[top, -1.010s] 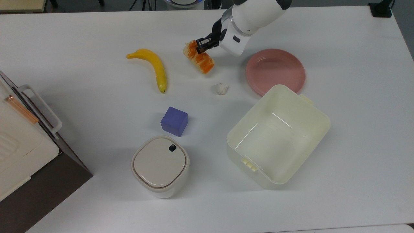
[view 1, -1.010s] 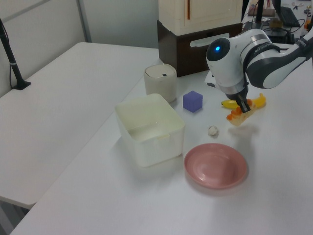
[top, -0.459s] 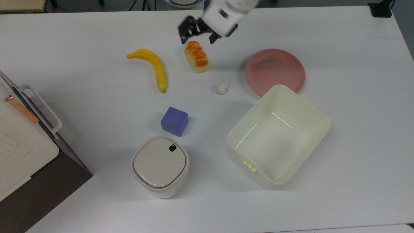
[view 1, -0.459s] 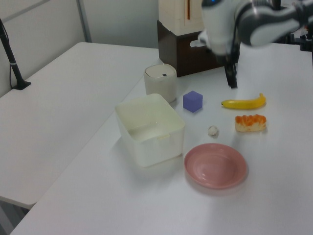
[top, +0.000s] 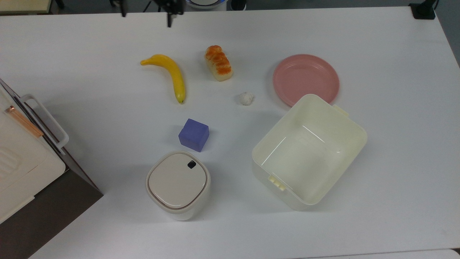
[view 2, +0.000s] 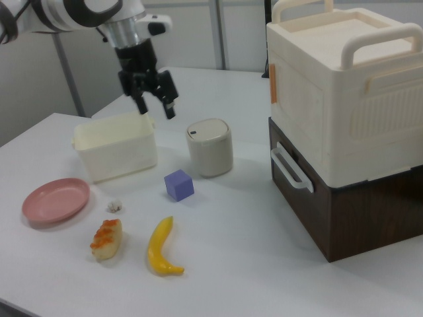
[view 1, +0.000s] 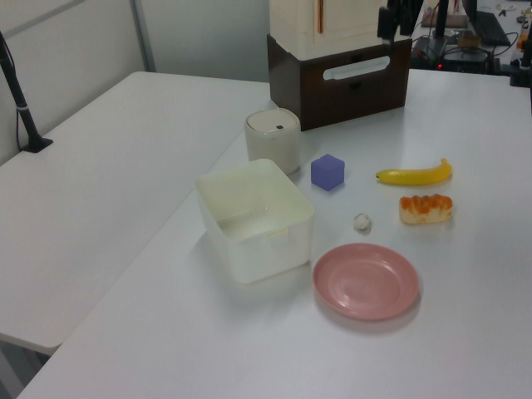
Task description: Put the bread on the table
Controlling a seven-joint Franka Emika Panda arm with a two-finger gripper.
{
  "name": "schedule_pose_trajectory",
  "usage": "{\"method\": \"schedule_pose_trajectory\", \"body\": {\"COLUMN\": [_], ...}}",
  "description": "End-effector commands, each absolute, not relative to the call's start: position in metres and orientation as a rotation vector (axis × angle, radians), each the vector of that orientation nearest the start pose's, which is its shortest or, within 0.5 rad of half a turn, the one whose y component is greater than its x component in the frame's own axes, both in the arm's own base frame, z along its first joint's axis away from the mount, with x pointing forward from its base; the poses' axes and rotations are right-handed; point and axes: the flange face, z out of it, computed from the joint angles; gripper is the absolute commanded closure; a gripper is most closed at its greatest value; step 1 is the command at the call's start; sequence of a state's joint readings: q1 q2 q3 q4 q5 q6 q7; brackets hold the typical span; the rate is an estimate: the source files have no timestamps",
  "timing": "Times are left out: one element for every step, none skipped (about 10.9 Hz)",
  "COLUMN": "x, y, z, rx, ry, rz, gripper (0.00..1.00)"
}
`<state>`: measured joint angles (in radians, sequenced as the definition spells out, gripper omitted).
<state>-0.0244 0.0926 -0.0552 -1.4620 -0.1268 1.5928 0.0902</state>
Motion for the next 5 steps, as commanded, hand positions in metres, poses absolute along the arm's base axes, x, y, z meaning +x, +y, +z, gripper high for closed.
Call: {"method": "schedule_pose_trajectory", "body": {"x": [0.6, 0.6, 0.601, 0.6, 0.6], "y": [-0.062, -0.062, -0.059, -0.054, -0.048], "z": [0.637, 0.637, 0.636, 0.635, 0.63], "rx": [-3.119, -3.118, -3.11, -3.111, -3.115], "ry": [0.545, 0.546, 0.541, 0.525, 0.504], "rz": [-0.283, -0.286, -0.279, -0.269, -0.245], "gripper": [0.0, 0.0, 0.0, 0.0, 0.0]}}
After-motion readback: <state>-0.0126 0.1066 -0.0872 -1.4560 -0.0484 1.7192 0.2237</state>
